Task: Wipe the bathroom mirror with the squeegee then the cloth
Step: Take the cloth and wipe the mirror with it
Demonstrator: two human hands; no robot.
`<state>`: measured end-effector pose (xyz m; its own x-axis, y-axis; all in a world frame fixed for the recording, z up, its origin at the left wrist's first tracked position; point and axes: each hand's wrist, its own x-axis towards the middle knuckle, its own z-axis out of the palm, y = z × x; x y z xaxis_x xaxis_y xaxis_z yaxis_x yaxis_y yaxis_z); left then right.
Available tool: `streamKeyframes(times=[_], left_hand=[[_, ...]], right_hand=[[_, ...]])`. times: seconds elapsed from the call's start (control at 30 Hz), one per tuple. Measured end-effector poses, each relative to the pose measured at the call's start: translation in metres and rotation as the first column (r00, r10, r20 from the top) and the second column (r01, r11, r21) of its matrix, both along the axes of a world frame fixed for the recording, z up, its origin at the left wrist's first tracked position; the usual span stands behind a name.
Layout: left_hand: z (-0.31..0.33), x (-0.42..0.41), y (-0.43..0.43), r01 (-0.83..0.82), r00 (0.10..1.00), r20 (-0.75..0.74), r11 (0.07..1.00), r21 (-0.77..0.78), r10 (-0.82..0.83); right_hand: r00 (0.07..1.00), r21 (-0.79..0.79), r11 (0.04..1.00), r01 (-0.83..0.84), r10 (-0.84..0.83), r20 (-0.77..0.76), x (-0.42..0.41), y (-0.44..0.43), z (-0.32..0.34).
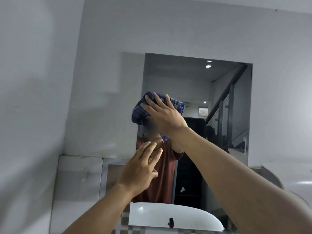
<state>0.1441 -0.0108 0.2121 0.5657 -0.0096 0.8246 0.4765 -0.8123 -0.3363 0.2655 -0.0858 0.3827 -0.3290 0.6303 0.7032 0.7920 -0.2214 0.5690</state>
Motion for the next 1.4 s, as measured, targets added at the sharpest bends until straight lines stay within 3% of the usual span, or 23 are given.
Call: streamKeyframes(times=[0.17,0.8,1.03,1.2,1.4], left_hand=[[0.002,-0.002,-0.005,0.078,0.997,0.014,0.996,-0.049,-0.077],[0.006,-0.001,-0.013,-0.011,0.998,-0.058,0.994,-0.111,0.005],[0.004,0.003,-0.011,-0.007,0.999,-0.046,0.996,-0.089,0.003],[0.000,0.005,0.000,-0.082,0.990,-0.109,0.996,0.040,0.086],[-0.002,0.005,-0.012,-0.052,0.998,-0.027,0.997,-0.059,0.050]], right_hand=[[0.999,-0.020,1.000,0.008,-0.007,0.038,0.027,-0.021,-0.025],[0.957,0.223,0.972,0.071,-0.003,-0.290,0.111,-0.101,-0.018],[0.880,0.393,0.905,0.164,0.046,-0.473,0.146,-0.123,-0.013],[0.791,0.444,0.861,0.250,0.083,-0.606,0.164,-0.136,-0.025],[0.740,0.431,0.852,0.296,0.081,-0.667,0.157,-0.136,-0.062]])
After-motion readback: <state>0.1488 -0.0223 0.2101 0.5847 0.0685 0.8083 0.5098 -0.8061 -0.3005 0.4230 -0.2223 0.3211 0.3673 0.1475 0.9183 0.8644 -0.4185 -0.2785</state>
